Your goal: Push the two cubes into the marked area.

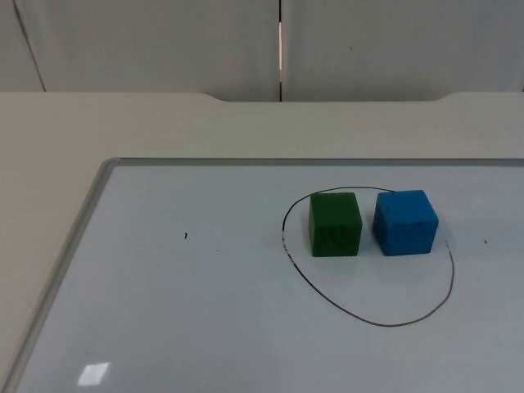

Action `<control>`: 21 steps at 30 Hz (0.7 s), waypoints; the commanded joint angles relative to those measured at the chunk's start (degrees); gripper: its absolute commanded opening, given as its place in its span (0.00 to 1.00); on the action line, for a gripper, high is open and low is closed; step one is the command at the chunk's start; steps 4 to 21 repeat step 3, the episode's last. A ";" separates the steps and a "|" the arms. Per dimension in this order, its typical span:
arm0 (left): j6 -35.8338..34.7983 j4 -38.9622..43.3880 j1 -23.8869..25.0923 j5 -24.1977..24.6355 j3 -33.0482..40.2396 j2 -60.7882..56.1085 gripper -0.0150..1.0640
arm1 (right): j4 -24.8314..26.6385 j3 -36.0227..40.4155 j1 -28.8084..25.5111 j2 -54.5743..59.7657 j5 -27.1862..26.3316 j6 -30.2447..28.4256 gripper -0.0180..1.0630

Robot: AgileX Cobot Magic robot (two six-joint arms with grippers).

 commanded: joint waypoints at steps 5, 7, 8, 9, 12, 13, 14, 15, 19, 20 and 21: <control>0.00 0.27 3.51 -0.62 0.35 -0.16 0.99 | 0.05 0.35 -0.37 -0.21 -0.49 -0.04 0.99; 0.00 0.27 3.51 -0.62 0.35 -0.16 0.99 | 0.05 0.35 -0.37 -0.21 -0.49 -0.04 0.99; 0.00 0.27 3.51 -0.62 0.35 -0.16 0.99 | 0.05 0.35 -0.37 -0.21 -0.49 -0.04 0.99; 0.00 0.27 3.51 -0.62 0.35 -0.16 0.99 | 0.05 0.35 -0.37 -0.21 -0.49 -0.04 0.99; 0.00 0.27 3.51 -0.62 0.35 -0.16 0.99 | 0.05 0.35 -0.37 -0.21 -0.49 -0.04 0.99; 0.00 0.27 3.51 -0.62 0.35 -0.16 0.99 | 0.05 0.35 -0.37 -0.21 -0.49 -0.04 0.99; 0.00 0.27 3.51 -0.62 0.35 -0.16 0.99 | 0.05 0.35 -0.37 -0.21 -0.49 -0.04 0.99; 0.00 0.27 3.51 -0.62 0.35 -0.16 0.99 | 0.05 0.35 -0.37 -0.21 -0.49 -0.04 0.99; 0.00 0.27 3.51 -0.62 0.35 -0.16 0.99 | 0.05 0.35 -0.37 -0.21 -0.49 -0.04 0.99; 0.00 0.27 3.51 -0.62 0.35 -0.16 0.99 | 0.05 0.35 -0.37 -0.21 -0.49 -0.04 0.99; 0.00 0.27 3.51 -0.62 0.35 -0.16 0.99 | 0.05 0.35 -0.37 -0.21 -0.49 -0.04 0.99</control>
